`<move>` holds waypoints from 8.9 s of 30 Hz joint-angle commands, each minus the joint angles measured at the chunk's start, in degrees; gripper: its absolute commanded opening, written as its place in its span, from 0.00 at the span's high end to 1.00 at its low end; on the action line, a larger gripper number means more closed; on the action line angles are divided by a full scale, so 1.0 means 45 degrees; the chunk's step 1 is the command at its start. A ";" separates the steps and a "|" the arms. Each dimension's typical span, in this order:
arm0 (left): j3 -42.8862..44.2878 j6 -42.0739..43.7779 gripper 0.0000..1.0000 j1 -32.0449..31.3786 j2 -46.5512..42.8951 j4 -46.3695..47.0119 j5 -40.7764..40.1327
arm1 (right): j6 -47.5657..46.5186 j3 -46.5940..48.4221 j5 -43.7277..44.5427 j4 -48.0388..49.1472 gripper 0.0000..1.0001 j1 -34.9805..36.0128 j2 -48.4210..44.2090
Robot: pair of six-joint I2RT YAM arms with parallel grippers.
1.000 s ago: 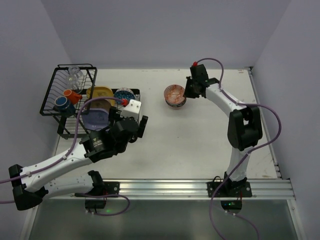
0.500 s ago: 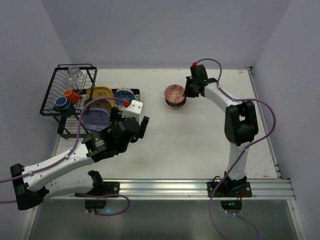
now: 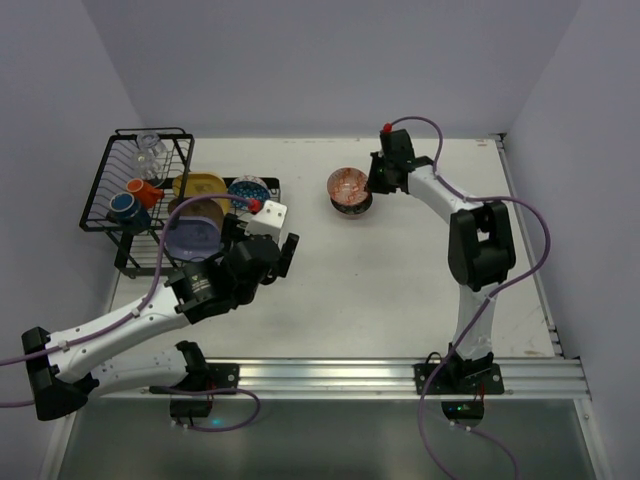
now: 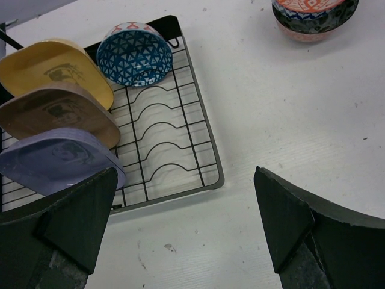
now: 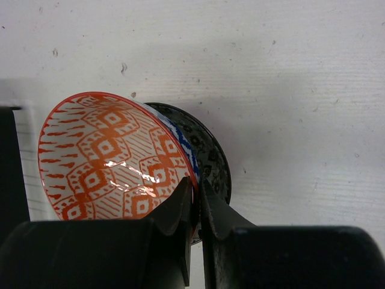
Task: Unload the mixed dishes from the dish rack
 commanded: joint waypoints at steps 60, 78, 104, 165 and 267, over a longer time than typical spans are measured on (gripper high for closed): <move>0.0051 -0.0045 0.00 0.0120 0.0308 0.0633 0.0627 | -0.0764 -0.1864 0.1838 0.1352 0.96 0.0463 -0.1282; 0.2158 -0.5586 0.00 0.1913 0.2650 0.1376 -0.0408 | -0.0080 -0.1864 0.2987 0.0104 0.38 0.0463 -0.4402; 0.2824 -1.2154 0.00 0.7228 0.9154 0.8192 -0.1268 | 0.1992 -1.1261 -0.5940 -0.0169 0.01 0.0424 -2.0852; 0.0306 -1.0869 1.00 0.7991 1.0836 1.8386 0.2736 | 0.1191 -1.1690 -0.5410 -0.0014 0.01 0.0405 -2.1204; 0.1575 0.8059 1.00 -0.5369 0.4996 -0.2590 0.7269 | -0.0724 -0.7236 -0.1973 -0.4937 0.23 0.6830 -1.0619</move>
